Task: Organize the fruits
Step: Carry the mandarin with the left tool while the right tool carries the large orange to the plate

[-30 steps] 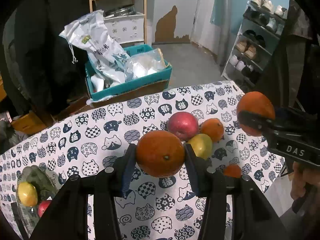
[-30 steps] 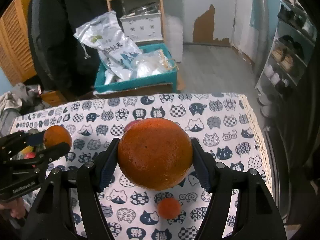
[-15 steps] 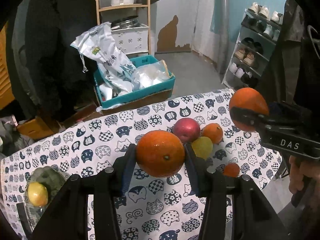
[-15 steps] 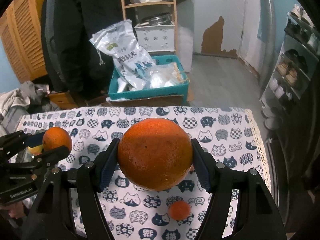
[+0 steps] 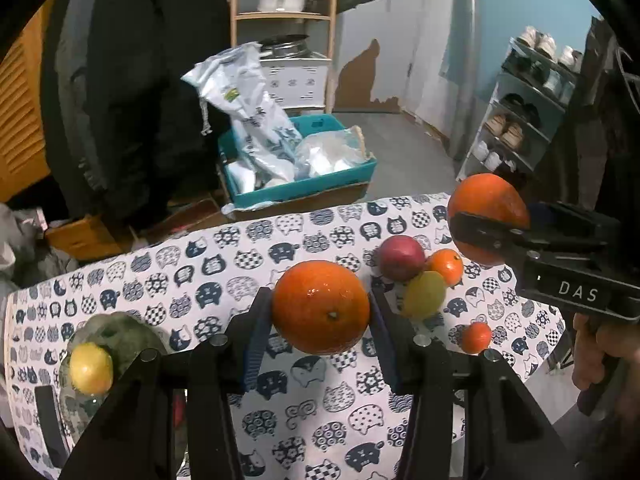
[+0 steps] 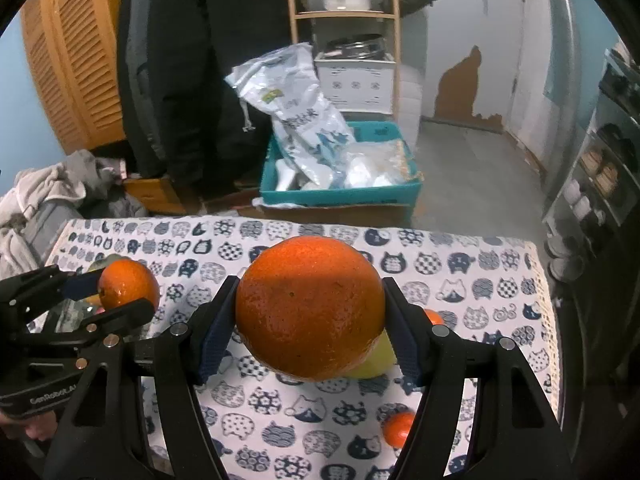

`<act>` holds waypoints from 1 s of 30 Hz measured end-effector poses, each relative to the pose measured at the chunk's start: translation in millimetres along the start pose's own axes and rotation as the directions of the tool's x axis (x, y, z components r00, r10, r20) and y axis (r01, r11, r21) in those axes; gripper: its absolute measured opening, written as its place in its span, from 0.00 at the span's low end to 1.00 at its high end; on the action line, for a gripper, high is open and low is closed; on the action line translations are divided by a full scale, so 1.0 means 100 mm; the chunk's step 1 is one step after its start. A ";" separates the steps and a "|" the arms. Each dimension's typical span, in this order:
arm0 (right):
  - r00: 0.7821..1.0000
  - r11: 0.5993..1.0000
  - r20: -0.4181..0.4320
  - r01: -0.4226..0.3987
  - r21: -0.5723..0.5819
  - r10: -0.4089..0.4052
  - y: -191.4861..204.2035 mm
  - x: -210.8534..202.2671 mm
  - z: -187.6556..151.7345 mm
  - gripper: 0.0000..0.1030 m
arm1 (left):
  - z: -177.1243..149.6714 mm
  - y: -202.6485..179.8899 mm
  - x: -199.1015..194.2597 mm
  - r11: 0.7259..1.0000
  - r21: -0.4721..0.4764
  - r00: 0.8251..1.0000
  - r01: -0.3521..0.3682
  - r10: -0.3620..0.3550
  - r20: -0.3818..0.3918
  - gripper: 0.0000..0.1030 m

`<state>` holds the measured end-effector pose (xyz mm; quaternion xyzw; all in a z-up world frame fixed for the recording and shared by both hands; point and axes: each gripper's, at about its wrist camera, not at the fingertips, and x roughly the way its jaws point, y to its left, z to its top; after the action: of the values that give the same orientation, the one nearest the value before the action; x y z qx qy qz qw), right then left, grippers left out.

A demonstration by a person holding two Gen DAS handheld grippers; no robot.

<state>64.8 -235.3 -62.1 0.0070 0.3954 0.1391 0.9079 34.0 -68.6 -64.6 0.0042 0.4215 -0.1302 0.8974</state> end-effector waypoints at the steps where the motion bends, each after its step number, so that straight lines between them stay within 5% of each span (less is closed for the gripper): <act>1: 1.000 1.000 0.000 -0.003 -0.005 0.003 0.03 0.01 0.01 0.67 | -0.02 0.05 -0.02 1.000 -0.007 1.000 -0.005 0.005 0.001 0.47; 30: 0.988 0.978 -0.022 -0.157 -0.141 0.155 1.37 0.35 0.39 0.67 | -0.32 1.20 -0.43 0.975 -0.200 0.994 -0.099 0.104 0.018 0.47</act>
<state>81.8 -91.2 -43.5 -0.0276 0.3876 0.2377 0.8902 12.0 61.0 -65.1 -0.0658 0.4190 -0.0415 0.9047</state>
